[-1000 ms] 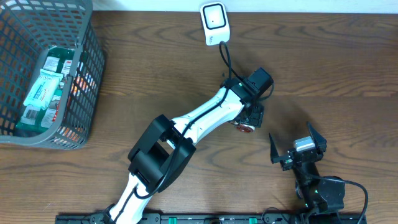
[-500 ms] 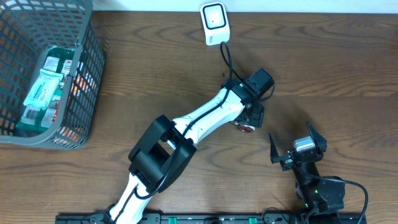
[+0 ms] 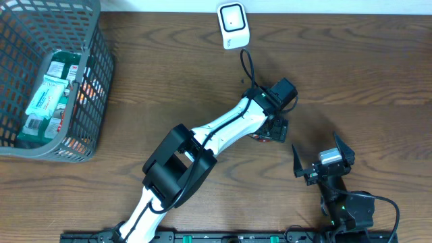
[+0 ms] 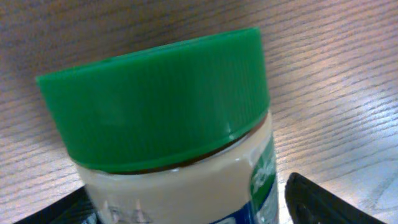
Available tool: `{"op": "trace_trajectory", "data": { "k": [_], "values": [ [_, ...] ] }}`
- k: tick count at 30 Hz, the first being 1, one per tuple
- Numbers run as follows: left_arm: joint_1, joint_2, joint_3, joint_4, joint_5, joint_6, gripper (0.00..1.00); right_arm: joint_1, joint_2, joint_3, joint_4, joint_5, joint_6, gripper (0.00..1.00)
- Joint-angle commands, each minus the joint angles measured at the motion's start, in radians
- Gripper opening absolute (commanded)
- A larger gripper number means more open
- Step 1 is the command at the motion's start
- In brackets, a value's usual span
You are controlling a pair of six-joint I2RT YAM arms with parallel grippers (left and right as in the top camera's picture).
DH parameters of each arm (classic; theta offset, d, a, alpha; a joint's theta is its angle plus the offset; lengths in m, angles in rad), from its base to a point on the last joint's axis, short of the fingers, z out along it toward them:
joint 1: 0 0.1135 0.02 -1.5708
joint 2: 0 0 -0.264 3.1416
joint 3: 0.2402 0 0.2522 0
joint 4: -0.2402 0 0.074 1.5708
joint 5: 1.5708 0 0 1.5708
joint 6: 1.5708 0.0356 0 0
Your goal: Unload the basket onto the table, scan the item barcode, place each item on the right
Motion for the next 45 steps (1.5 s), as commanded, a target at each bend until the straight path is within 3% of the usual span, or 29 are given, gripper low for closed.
{"op": "trace_trajectory", "data": {
  "k": [1,14,23,31,36,39,44,45],
  "values": [
    [-0.003,0.011,-0.011,0.001,-0.013,-0.004,0.80,0.016,-0.004,-0.001,-0.004,0.006,0.013,0.99],
    [-0.002,0.007,-0.010,0.025,-0.128,-0.004,0.77,0.016,-0.004,-0.001,-0.004,0.006,0.013,0.99],
    [-0.002,-0.021,-0.007,0.016,-0.188,-0.004,0.65,0.016,-0.004,-0.001,-0.004,0.006,0.013,0.99],
    [-0.002,-0.087,-0.006,-0.121,-0.370,-0.006,0.64,0.016,-0.004,-0.001,-0.004,0.006,0.013,0.99],
    [-0.009,-0.105,0.037,-0.328,-0.519,-0.110,0.62,0.016,-0.004,-0.001,-0.004,0.006,0.013,0.99],
    [-0.006,-0.103,0.037,-0.346,-0.618,-0.135,0.62,0.016,-0.004,-0.001,-0.004,0.006,0.013,0.99],
    [-0.008,-0.105,0.037,-0.353,-0.615,-0.161,0.62,0.016,-0.004,-0.001,-0.004,0.006,0.013,0.99],
    [-0.012,-0.109,0.037,-0.357,-0.628,-0.175,0.58,0.016,-0.004,-0.001,-0.004,0.006,0.013,0.99]
  ]
}}
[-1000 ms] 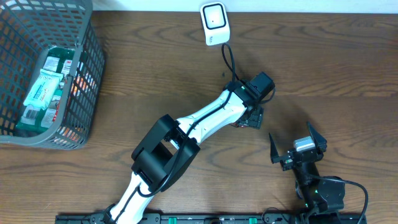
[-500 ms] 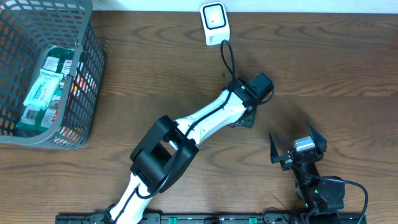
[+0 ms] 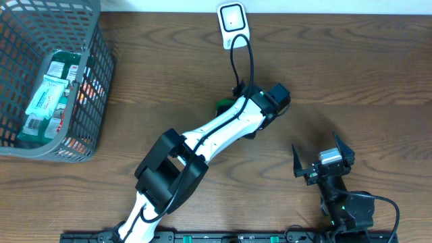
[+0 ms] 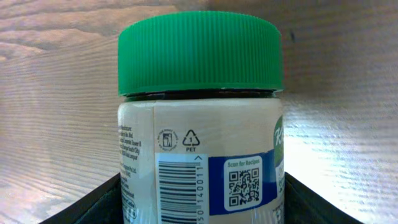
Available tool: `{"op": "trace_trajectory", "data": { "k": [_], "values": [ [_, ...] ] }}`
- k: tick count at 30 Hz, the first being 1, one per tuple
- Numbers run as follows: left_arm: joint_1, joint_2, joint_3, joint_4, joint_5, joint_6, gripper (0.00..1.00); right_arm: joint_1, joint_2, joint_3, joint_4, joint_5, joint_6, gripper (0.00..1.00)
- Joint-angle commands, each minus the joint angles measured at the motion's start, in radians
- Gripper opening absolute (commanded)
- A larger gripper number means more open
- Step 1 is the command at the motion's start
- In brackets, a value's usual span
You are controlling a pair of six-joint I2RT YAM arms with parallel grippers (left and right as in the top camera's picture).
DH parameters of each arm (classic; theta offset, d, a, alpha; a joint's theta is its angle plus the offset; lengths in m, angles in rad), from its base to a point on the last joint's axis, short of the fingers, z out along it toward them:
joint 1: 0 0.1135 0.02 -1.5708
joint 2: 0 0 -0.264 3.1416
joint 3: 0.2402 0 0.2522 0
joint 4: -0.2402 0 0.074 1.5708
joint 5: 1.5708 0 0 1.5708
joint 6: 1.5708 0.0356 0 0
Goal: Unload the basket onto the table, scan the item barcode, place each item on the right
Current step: 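Lower the jar onto the table center and open the left gripper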
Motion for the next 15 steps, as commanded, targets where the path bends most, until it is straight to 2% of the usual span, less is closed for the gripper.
{"op": "trace_trajectory", "data": {
  "k": [1,5,8,10,13,15],
  "values": [
    [-0.011,-0.043,0.031,-0.013,-0.131,-0.085,0.58,0.016,-0.004,-0.001,-0.004,0.006,0.013,0.99],
    [-0.017,-0.054,0.032,-0.019,-0.204,-0.130,0.58,0.016,-0.004,-0.001,-0.004,0.006,0.013,0.99],
    [-0.031,-0.066,0.040,-0.027,-0.189,-0.130,0.57,0.016,-0.004,-0.001,-0.004,0.006,0.013,0.99],
    [-0.050,-0.080,0.040,-0.023,-0.241,-0.130,0.58,0.016,-0.004,-0.001,-0.004,0.006,0.013,0.99],
    [-0.090,-0.123,0.050,-0.028,-0.206,-0.130,0.58,0.016,-0.004,-0.001,-0.004,0.006,0.013,0.99],
    [-0.125,-0.161,0.050,-0.023,-0.291,-0.131,0.58,0.016,-0.004,-0.001,-0.004,0.006,0.013,0.99]
  ]
}}
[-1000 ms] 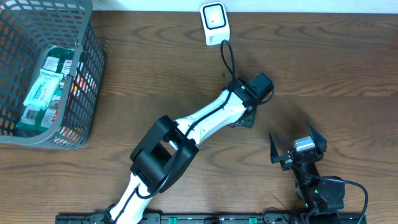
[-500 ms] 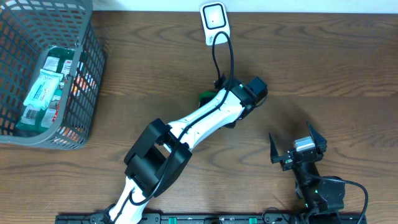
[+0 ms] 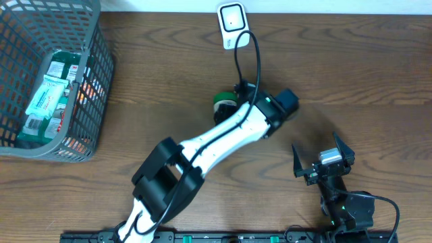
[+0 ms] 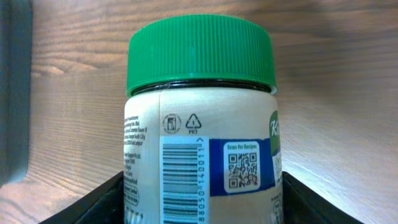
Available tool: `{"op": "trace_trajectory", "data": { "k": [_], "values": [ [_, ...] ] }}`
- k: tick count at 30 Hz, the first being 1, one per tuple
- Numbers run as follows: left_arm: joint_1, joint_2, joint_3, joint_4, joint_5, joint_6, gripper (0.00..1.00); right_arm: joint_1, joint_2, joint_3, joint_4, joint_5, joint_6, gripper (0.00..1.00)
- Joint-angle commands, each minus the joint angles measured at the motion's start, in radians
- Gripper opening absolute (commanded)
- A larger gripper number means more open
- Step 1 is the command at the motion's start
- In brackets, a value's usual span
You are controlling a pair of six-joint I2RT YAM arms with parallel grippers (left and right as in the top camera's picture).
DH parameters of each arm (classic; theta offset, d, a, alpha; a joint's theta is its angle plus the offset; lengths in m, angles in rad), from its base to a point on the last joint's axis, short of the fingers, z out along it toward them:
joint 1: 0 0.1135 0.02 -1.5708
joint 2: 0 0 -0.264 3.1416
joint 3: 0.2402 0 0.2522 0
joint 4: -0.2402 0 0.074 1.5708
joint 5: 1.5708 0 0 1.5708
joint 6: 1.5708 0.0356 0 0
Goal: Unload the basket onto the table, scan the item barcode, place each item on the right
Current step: 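Lower the jar onto the table center and open the left gripper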
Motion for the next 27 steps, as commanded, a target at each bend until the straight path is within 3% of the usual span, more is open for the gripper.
{"op": "trace_trajectory", "data": {
  "k": [1,3,5,8,10,11,12,20,27],
  "values": [
    [-0.064,-0.107,0.047,0.005,-0.211,-0.042,0.59,0.016,-0.004,-0.001,-0.004,0.006,0.013,0.99],
    [-0.071,-0.126,0.047,0.032,-0.256,-0.066,0.59,0.016,-0.004,-0.001,-0.004,0.006,0.013,0.99],
    [-0.076,-0.145,0.047,0.067,-0.126,-0.008,0.59,0.016,-0.004,-0.001,-0.004,0.006,0.013,0.99],
    [-0.060,-0.140,0.047,0.074,-0.151,-0.005,0.58,0.016,-0.004,-0.001,-0.004,0.006,0.013,0.99],
    [-0.048,-0.151,0.055,0.058,-0.004,-0.004,0.58,0.016,-0.004,-0.001,-0.004,0.006,0.013,0.99],
    [-0.043,-0.153,0.053,0.058,-0.021,-0.006,0.59,0.016,-0.004,-0.001,-0.004,0.006,0.013,0.99],
    [-0.034,-0.153,0.053,0.062,-0.044,-0.018,0.64,0.016,-0.004,-0.001,-0.004,0.006,0.013,0.99],
    [0.130,-0.166,0.062,0.071,0.311,0.006,0.65,0.016,-0.004,-0.001,-0.004,0.006,0.013,0.99],
    [0.126,-0.129,0.006,0.098,0.315,0.003,0.64,0.016,-0.004,-0.001,-0.004,0.006,0.013,0.99]
  ]
}}
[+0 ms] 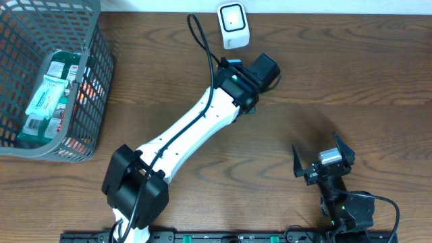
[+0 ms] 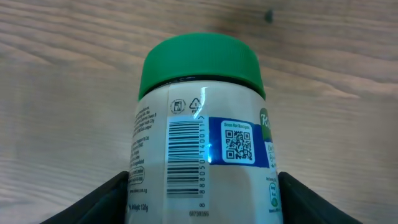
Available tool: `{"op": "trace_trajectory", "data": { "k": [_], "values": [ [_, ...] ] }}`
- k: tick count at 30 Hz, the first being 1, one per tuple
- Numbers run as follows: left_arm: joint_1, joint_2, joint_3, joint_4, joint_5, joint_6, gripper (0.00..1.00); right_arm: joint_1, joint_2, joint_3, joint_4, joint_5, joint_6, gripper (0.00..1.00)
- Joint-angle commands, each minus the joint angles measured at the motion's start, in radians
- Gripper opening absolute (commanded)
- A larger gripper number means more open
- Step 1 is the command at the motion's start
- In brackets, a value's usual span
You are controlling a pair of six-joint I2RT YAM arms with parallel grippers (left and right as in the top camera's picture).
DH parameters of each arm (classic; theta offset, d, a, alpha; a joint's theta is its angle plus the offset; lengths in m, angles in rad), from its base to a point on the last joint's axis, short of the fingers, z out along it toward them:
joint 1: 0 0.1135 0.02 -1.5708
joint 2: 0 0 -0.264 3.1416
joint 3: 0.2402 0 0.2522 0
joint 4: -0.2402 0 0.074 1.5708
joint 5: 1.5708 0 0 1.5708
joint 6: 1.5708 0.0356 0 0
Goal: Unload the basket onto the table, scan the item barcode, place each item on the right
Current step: 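Lower the jar onto the table center and open the left gripper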
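Observation:
A jar (image 2: 202,143) with a green lid (image 2: 200,61) and a cream label is held in my left gripper (image 2: 203,182), which is shut on its lower body. Its barcode (image 2: 185,158) and a QR code face the wrist camera, and a pale bluish glint lies on the barcode's edge. Overhead, the left gripper (image 1: 237,79) sits just in front of the white scanner (image 1: 231,25) at the table's back edge, with the jar hidden under the wrist. My right gripper (image 1: 322,166) rests open near the front right, holding nothing.
A grey wire basket (image 1: 94,81) with several packaged items stands at the far left. The left arm's black cable (image 1: 202,34) loops up beside the scanner. The left arm (image 1: 182,131) stretches diagonally across the wooden table.
The left gripper and the jar have moved back, from the middle of the table to just in front of the scanner. The table now looks farther below the jar. The glint on the barcode is new.
At first the left gripper held the jar low, right of centre, with its lid tilted toward the wrist camera. Later the jar was farther left and back with the barcode in view. Now it is close in front of the scanner. The right arm stayed still.

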Motion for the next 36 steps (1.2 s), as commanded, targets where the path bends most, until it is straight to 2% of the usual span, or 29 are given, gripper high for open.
{"op": "trace_trajectory", "data": {
  "k": [1,7,18,28,31,36],
  "values": [
    [-0.042,0.014,-0.039,0.019,0.028,0.008,0.64,0.016,-0.004,-0.001,-0.004,0.006,0.013,0.99],
    [-0.109,0.026,-0.162,0.183,-0.131,0.009,0.64,0.016,-0.004,-0.001,-0.004,0.006,0.013,0.99],
    [-0.148,0.026,-0.332,0.402,-0.173,0.009,0.64,0.016,-0.004,-0.001,-0.004,0.006,0.013,0.99],
    [-0.152,0.026,-0.345,0.394,-0.035,0.010,0.70,0.016,-0.004,-0.001,-0.004,0.006,0.013,0.99],
    [-0.151,0.026,-0.345,0.391,-0.016,0.010,0.79,0.016,-0.004,-0.001,-0.004,0.006,0.013,0.99],
    [-0.151,0.026,-0.345,0.373,-0.017,0.021,0.84,0.016,-0.004,-0.001,-0.004,0.006,0.013,0.99]
  ]
}}
